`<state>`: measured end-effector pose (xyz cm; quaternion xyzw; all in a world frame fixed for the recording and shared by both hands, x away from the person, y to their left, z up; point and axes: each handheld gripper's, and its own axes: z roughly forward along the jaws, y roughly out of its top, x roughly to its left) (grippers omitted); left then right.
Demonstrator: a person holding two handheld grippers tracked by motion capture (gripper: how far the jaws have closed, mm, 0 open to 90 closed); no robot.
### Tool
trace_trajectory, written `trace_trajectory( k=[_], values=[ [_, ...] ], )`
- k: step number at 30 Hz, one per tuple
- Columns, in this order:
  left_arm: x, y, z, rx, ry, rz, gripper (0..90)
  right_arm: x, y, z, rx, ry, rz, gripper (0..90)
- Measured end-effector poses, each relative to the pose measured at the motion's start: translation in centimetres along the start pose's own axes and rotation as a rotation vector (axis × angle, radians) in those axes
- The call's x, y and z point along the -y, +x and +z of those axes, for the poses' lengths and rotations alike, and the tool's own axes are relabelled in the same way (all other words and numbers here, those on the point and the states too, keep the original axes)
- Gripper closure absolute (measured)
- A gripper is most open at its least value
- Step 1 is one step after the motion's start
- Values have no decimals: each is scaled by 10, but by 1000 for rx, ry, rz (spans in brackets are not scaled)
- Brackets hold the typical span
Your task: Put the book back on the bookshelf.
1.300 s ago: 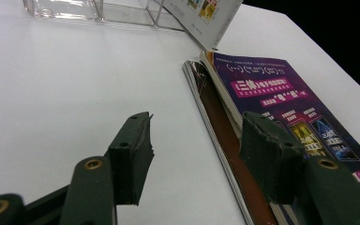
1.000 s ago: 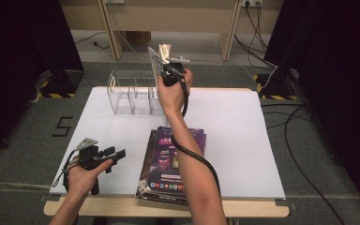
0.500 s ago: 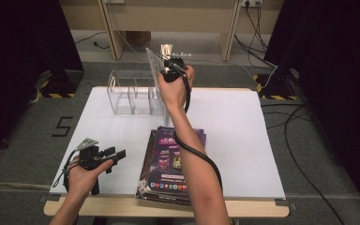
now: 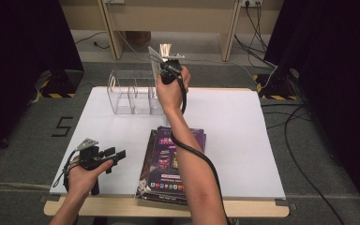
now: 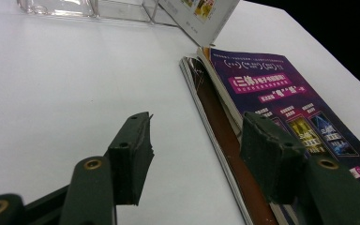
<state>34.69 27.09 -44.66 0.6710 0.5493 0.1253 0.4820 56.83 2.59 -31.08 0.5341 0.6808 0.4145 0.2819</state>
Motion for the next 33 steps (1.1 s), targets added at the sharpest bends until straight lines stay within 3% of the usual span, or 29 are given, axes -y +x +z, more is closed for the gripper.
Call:
trace_trajectory(
  k=[7,15,19,25,33],
  values=[
    [0,1,1,-5,-1,0,426,1,3,0,27,-65,21,743],
    [2,0,0,5,2,7,426,8,8,7,76,-87,40,741],
    [1,1,0,2,3,11,426,4,5,8,87,-63,55,733],
    [1,1,0,0,1,10,425,4,2,7,66,-69,40,676],
    [2,0,2,0,10,14,425,3,-6,-5,-16,-56,67,633]
  ],
)
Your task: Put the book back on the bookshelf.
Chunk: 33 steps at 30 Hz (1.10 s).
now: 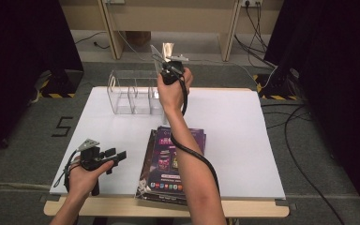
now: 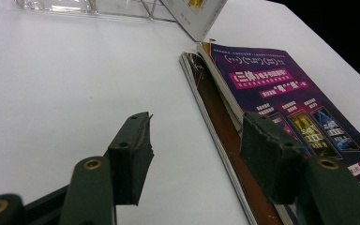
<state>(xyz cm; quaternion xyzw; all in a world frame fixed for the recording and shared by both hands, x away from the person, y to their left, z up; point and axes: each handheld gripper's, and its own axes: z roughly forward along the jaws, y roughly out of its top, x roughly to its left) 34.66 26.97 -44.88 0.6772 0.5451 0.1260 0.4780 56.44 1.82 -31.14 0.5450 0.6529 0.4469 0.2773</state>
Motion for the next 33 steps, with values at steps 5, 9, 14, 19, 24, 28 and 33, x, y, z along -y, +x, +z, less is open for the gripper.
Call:
trace_trajectory(
  k=[5,9,14,19,24,28,33],
  values=[
    [-1,-2,0,1,-1,6,425,-2,-3,-11,-36,-5,3,625],
    [0,-3,0,1,-2,6,425,0,-4,-18,-60,-6,0,619],
    [0,-4,1,1,-9,10,423,2,-6,-23,-73,3,-6,614],
    [0,-3,1,1,1,10,422,5,-6,-29,-86,2,-23,609],
    [1,-4,2,-1,5,14,421,8,-8,-37,-101,-2,-25,602],
    [2,-6,4,2,12,17,421,12,-12,-43,-117,3,-25,596],
    [4,-8,7,3,23,17,420,16,-15,-49,-126,1,-49,595]
  ],
)
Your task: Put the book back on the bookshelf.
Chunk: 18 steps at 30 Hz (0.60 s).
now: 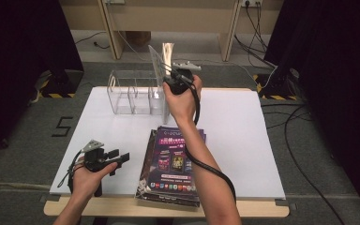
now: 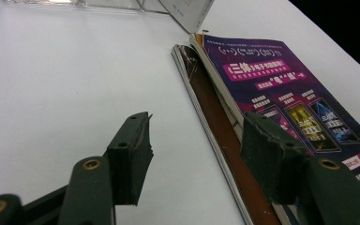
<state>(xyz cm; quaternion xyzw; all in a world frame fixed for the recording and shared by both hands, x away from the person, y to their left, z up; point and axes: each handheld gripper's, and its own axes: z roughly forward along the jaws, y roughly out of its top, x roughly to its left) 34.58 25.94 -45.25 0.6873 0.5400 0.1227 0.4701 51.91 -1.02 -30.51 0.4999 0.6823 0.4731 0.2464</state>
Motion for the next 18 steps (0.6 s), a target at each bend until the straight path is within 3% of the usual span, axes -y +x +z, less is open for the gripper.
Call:
trace_trajectory(
  k=[18],
  values=[
    [1,1,3,-2,8,-3,419,19,-19,-20,-11,12,-18,595]
  ],
)
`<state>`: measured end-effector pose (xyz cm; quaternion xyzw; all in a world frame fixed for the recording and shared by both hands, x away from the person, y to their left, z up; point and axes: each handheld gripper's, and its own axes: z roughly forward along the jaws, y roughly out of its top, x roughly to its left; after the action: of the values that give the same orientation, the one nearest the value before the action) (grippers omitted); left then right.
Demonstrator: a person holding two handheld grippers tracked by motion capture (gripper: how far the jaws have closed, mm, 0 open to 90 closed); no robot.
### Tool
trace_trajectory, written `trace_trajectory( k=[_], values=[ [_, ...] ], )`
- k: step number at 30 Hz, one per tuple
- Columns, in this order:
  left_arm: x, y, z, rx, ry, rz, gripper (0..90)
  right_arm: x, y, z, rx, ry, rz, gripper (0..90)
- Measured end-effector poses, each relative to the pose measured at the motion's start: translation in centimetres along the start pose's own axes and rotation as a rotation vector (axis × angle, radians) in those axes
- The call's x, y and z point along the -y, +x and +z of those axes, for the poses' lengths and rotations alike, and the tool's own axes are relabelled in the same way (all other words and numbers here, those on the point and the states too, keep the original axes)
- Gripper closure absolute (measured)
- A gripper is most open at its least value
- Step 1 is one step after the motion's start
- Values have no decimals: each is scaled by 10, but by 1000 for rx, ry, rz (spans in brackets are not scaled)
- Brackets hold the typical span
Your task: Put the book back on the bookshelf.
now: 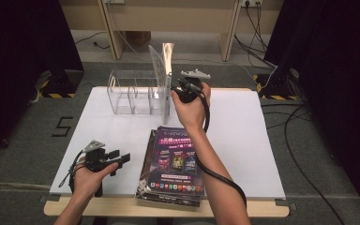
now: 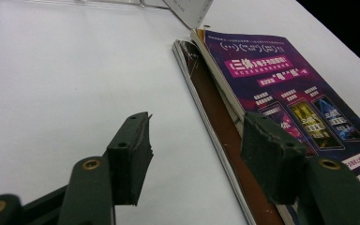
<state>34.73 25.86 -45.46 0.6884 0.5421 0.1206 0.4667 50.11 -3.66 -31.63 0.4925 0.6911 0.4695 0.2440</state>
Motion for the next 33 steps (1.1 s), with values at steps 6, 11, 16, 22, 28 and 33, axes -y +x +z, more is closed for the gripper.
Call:
trace_trajectory(
  k=[6,11,16,22,28,33],
  values=[
    [-1,0,2,2,7,11,426,6,-8,-9,1,26,7,595],
    [-4,-6,9,18,23,19,430,14,-17,-16,6,48,7,596],
    [-7,-14,21,41,43,30,438,26,-25,-22,10,86,17,596],
    [-10,-26,42,77,95,46,462,48,-35,-28,3,151,41,595],
    [-13,-38,63,102,136,63,473,79,-47,-31,2,241,59,595],
    [-13,-42,78,108,158,50,475,106,-60,-27,0,322,78,595]
  ],
)
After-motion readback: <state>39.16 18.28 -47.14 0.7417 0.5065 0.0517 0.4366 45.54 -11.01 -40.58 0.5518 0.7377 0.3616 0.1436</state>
